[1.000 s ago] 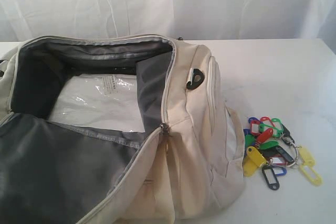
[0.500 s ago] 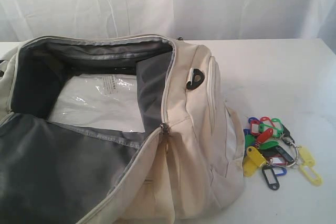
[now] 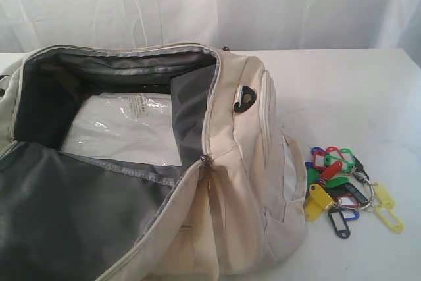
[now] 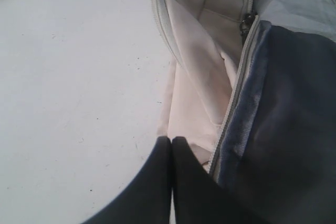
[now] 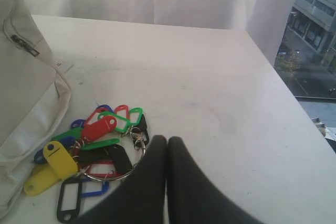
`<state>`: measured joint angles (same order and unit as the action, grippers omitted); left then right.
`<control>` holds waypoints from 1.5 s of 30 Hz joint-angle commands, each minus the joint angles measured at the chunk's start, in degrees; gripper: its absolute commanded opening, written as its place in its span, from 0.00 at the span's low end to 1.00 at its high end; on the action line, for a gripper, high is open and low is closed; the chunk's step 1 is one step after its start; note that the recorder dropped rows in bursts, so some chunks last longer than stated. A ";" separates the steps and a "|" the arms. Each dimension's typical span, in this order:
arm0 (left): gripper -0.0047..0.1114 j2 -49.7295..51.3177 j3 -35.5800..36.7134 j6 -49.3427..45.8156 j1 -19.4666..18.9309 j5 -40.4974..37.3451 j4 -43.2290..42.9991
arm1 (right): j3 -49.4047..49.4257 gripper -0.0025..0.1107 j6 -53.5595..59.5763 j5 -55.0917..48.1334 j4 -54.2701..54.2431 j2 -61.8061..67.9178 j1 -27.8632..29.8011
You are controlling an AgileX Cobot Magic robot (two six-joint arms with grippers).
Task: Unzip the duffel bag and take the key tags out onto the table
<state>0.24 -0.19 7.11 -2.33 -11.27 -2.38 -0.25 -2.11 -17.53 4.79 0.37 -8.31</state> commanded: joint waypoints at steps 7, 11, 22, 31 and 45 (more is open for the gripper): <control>0.04 -0.24 0.19 0.39 -3.01 0.22 0.41 | 0.25 0.02 0.46 0.27 -0.12 -0.37 -0.20; 0.04 -0.24 0.19 0.39 -3.01 0.22 0.41 | 0.25 0.02 0.46 0.27 -0.12 -0.37 -0.20; 0.04 -0.24 0.19 0.39 -2.64 0.22 0.41 | 0.25 0.02 0.46 0.27 -0.12 -0.37 -0.20; 0.04 -0.24 0.19 0.39 -1.48 0.22 0.41 | 0.25 0.02 0.46 0.27 -0.12 -0.37 -0.20; 0.04 -0.24 0.19 0.39 -1.48 0.22 0.41 | 0.25 0.02 0.46 0.27 -0.12 -0.37 -0.07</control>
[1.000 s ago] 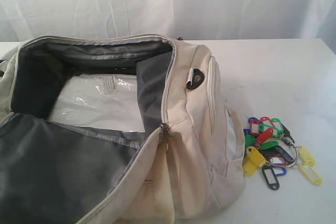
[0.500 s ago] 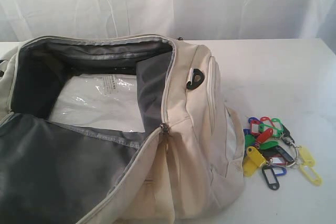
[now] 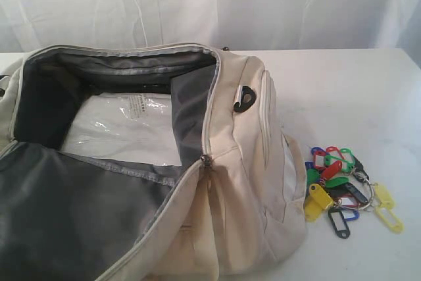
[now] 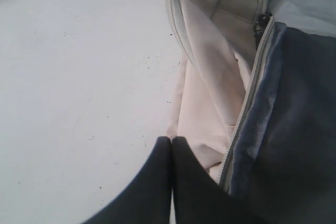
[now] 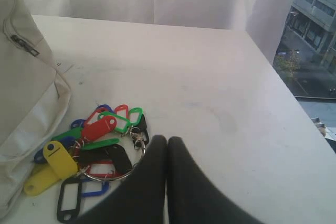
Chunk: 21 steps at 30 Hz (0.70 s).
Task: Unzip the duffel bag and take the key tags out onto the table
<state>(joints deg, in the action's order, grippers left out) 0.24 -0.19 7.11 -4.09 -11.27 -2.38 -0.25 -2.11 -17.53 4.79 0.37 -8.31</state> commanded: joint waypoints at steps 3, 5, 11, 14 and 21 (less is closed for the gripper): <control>0.04 -0.24 0.19 0.39 0.27 0.22 0.41 | 0.25 0.02 0.46 0.27 -0.12 -0.37 1.12; 0.04 -0.24 0.19 0.39 0.26 0.22 0.41 | 0.25 0.02 0.46 0.27 -0.12 -0.37 1.68; 0.04 -0.24 0.19 0.39 0.26 0.22 0.41 | 0.25 0.02 0.46 0.27 -0.12 -0.37 1.37; 0.04 -0.24 0.19 0.39 0.26 0.22 0.41 | 0.25 0.02 0.46 0.27 -0.12 -0.37 1.37; 0.04 -0.24 0.19 0.39 0.26 0.22 0.41 | 0.25 0.02 0.46 0.27 -0.12 -0.37 1.37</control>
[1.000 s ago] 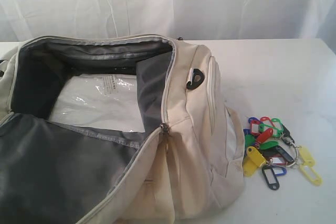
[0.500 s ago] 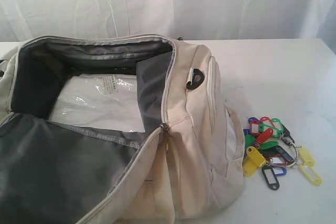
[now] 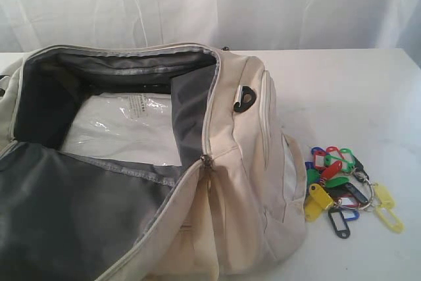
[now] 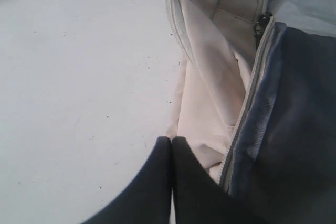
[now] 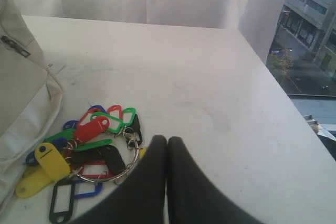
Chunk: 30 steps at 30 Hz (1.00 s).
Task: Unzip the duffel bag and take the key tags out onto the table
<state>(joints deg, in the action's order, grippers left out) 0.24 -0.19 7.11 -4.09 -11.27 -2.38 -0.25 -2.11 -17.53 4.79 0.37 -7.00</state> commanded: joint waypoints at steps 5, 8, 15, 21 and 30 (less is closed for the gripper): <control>0.04 -0.24 0.19 0.39 0.26 0.22 0.41 | 0.25 0.02 0.46 0.27 -0.12 -0.37 0.06; 0.04 -0.24 0.19 0.39 0.26 0.09 0.41 | 0.25 0.02 0.46 0.27 -0.12 -0.37 0.06; 0.04 -0.24 0.19 0.39 0.26 -0.29 0.41 | 0.25 0.02 0.46 0.16 -0.12 -0.37 0.06; 0.04 -0.24 0.19 0.39 0.26 -0.40 0.41 | 0.25 0.02 0.46 0.03 -0.12 -0.37 0.06; 0.04 -0.24 0.19 0.39 0.26 -1.34 0.41 | 0.25 0.02 0.46 0.03 -0.12 -0.37 0.06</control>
